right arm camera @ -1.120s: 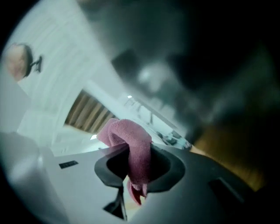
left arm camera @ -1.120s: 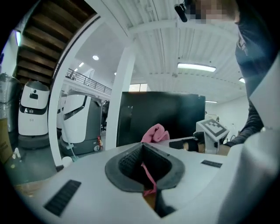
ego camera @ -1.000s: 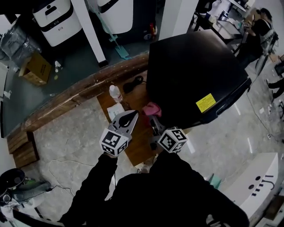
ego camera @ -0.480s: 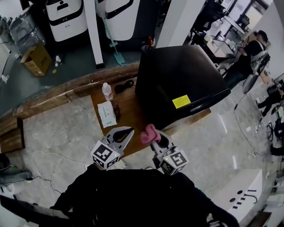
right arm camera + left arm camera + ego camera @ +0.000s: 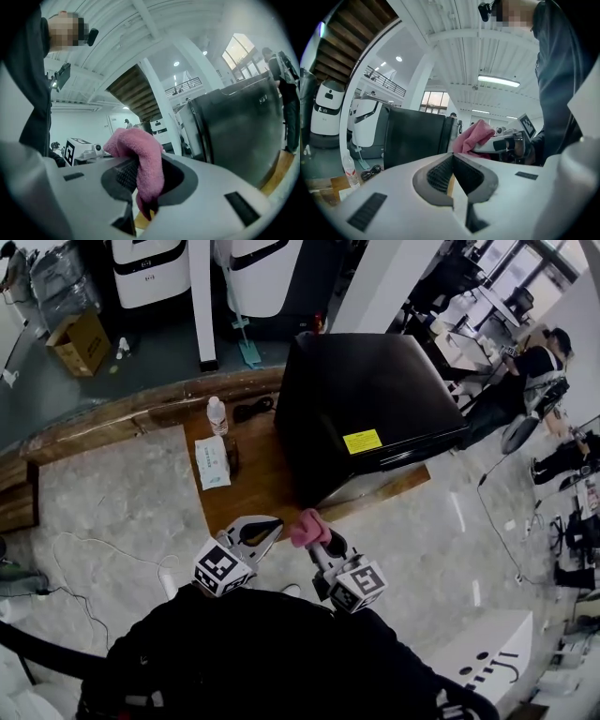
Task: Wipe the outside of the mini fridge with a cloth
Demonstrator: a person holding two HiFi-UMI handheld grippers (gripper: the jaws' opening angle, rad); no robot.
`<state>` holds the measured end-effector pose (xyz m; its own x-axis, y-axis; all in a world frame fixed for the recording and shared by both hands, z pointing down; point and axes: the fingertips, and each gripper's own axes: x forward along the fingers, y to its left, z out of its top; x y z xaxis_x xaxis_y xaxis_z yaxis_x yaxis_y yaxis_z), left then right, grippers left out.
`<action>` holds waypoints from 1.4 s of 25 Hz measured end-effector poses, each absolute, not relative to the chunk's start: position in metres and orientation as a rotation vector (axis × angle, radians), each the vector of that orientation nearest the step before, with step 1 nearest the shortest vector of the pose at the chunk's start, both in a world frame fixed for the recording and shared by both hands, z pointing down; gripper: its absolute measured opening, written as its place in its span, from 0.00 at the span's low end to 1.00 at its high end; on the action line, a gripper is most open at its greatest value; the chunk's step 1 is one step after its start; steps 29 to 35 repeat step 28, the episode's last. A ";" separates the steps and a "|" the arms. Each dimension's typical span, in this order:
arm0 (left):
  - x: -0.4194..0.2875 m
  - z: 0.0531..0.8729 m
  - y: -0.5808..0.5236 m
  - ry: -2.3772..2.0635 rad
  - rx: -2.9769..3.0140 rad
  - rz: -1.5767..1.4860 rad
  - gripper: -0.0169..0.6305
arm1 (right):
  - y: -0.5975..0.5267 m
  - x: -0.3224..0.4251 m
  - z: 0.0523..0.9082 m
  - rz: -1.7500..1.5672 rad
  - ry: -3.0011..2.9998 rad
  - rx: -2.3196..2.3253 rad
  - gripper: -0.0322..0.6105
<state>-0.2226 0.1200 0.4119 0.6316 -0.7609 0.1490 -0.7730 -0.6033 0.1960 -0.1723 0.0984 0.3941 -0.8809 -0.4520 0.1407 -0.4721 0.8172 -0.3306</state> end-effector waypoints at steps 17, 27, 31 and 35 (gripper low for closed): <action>-0.202 0.410 0.135 -1.257 2.629 0.057 0.04 | 0.110 -0.159 0.405 0.427 -2.935 0.737 0.16; -0.189 0.403 0.141 -1.255 2.642 0.043 0.04 | 0.112 -0.147 0.400 0.391 -2.938 0.723 0.16; -0.185 0.404 0.144 -1.255 2.642 0.043 0.04 | 0.115 -0.144 0.402 0.389 -2.937 0.726 0.16; -0.185 0.404 0.144 -1.255 2.642 0.043 0.04 | 0.115 -0.144 0.402 0.389 -2.937 0.726 0.16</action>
